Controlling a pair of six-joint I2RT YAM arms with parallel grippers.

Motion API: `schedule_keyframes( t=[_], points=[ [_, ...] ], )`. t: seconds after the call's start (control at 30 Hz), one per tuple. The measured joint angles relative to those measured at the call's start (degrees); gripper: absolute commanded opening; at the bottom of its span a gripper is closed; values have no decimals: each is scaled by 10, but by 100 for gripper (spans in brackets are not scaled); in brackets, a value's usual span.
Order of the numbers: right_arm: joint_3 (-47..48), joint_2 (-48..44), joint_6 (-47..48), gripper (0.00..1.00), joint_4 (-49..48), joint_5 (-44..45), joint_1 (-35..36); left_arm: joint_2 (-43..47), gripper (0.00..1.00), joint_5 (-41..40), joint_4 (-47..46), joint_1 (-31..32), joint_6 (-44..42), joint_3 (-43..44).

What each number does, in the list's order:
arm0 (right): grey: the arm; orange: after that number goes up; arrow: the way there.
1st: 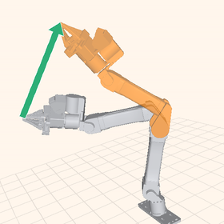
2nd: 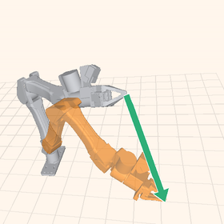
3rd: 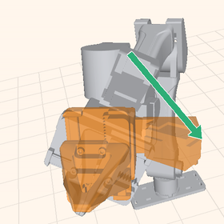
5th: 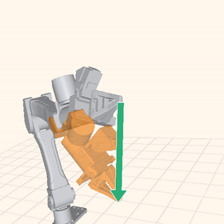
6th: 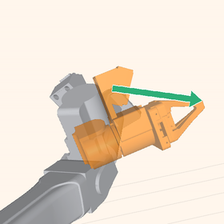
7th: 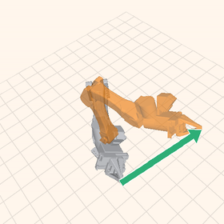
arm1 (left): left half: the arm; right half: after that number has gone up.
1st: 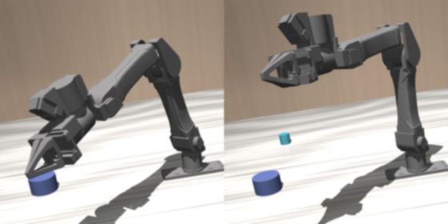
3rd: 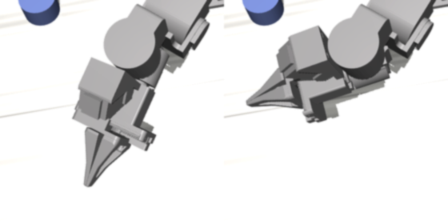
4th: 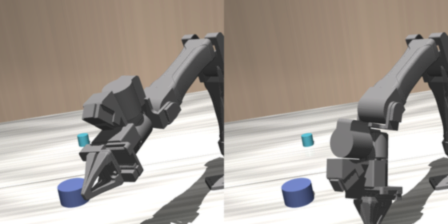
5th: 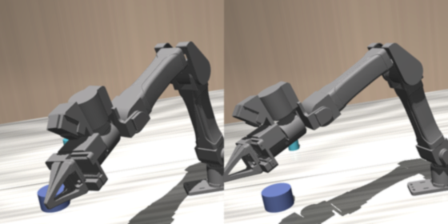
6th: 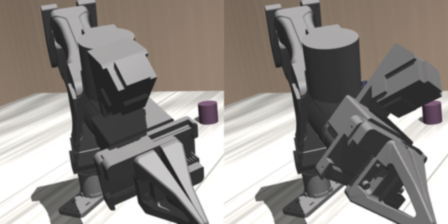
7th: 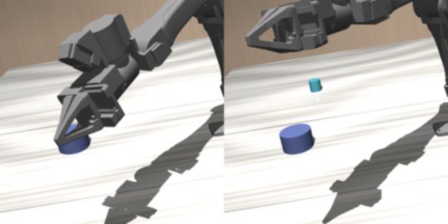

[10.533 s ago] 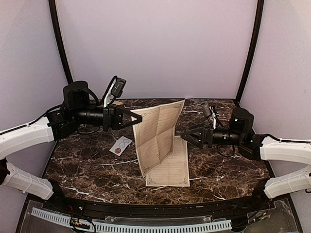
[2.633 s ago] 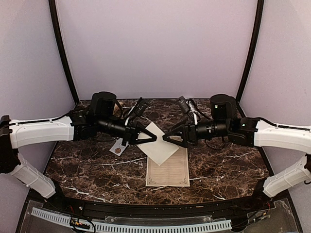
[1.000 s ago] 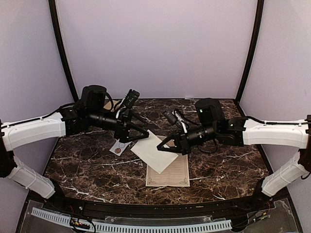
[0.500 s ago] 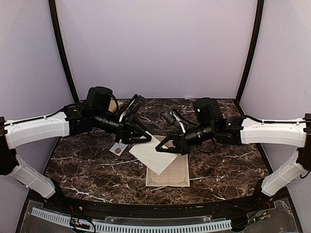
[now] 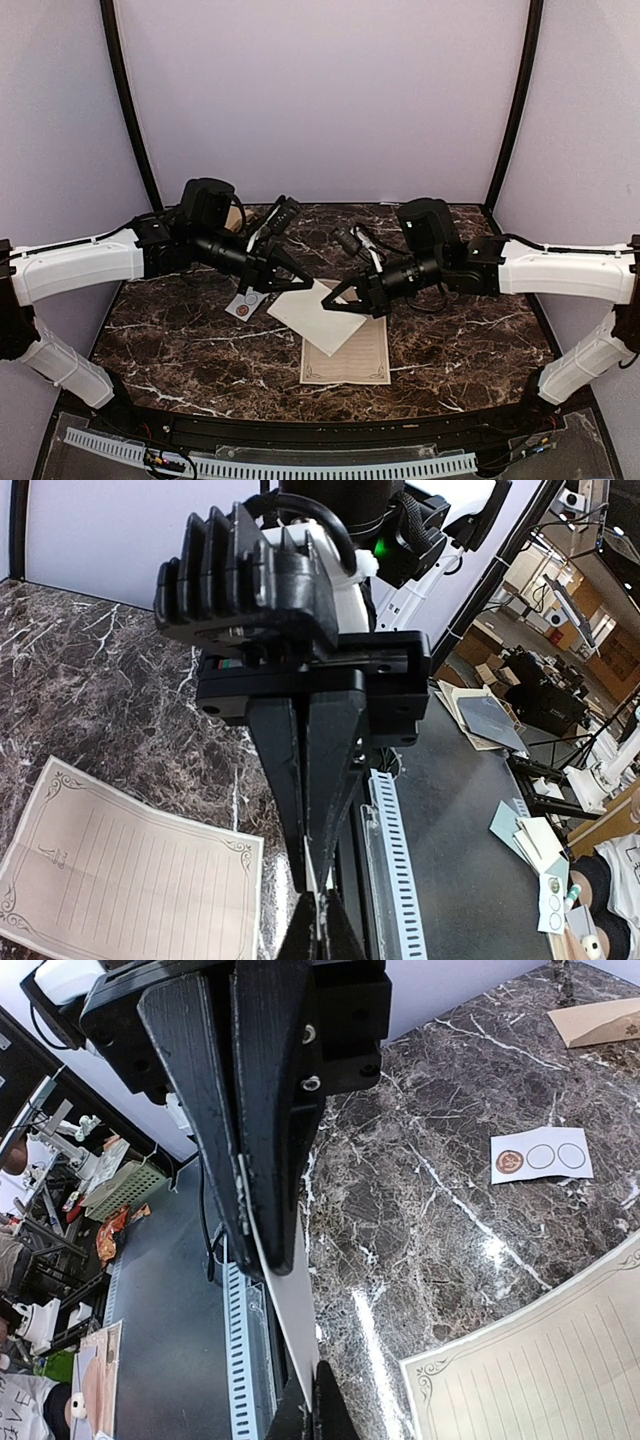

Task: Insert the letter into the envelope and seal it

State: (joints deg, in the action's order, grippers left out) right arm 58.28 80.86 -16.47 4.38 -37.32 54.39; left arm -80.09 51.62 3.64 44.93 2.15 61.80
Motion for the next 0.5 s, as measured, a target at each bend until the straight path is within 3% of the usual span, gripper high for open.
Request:
schedule_keyframes(
  t=[0.13,0.2,0.43,0.5],
  points=[
    [0,-11,-5,53,5,17,0,3,0,-13,-3,0,6,0],
    [-5,-25,-8,68,-5,29,0,12,0,-31,-19,0,22,-5],
    [-70,-96,-52,94,-96,89,-5,93,0,-105,-158,0,132,-62],
    [-103,-115,-76,97,-144,105,-8,114,0,-126,-205,0,162,-78]
  ],
)
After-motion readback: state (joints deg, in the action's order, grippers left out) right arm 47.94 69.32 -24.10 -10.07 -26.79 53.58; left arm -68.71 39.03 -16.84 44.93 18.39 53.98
